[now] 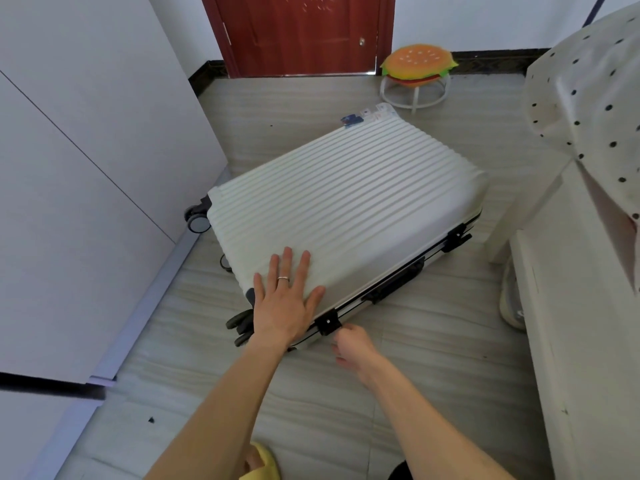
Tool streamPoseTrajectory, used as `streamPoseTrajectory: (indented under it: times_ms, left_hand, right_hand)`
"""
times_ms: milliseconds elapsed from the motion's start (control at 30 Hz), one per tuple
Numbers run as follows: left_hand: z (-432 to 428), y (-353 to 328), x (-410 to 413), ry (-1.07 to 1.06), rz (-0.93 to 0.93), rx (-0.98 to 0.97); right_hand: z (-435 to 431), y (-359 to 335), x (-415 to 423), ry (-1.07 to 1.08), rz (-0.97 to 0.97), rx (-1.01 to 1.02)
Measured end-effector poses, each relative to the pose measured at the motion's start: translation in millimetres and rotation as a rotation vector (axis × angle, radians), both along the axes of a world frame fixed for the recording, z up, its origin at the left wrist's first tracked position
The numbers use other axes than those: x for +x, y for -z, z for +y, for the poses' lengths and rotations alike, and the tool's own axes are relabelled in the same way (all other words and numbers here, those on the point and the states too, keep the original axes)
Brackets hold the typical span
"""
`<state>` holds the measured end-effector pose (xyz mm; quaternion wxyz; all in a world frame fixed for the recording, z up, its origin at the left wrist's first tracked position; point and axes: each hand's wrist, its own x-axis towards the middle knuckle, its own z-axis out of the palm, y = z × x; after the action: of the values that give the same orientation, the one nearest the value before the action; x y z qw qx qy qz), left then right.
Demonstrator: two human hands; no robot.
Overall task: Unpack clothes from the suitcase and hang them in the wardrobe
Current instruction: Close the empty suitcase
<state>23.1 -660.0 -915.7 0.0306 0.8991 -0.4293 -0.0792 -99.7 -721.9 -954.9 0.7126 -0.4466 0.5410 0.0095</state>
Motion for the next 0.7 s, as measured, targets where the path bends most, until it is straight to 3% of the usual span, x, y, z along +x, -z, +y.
streamPoseTrajectory:
  times_ms: [700]
  left_hand:
    - [0.5, 5.2, -4.8, 0.021, 0.008, 0.026]
  right_hand:
    - [5.9, -2.1, -3.2, 0.042, -0.164, 0.178]
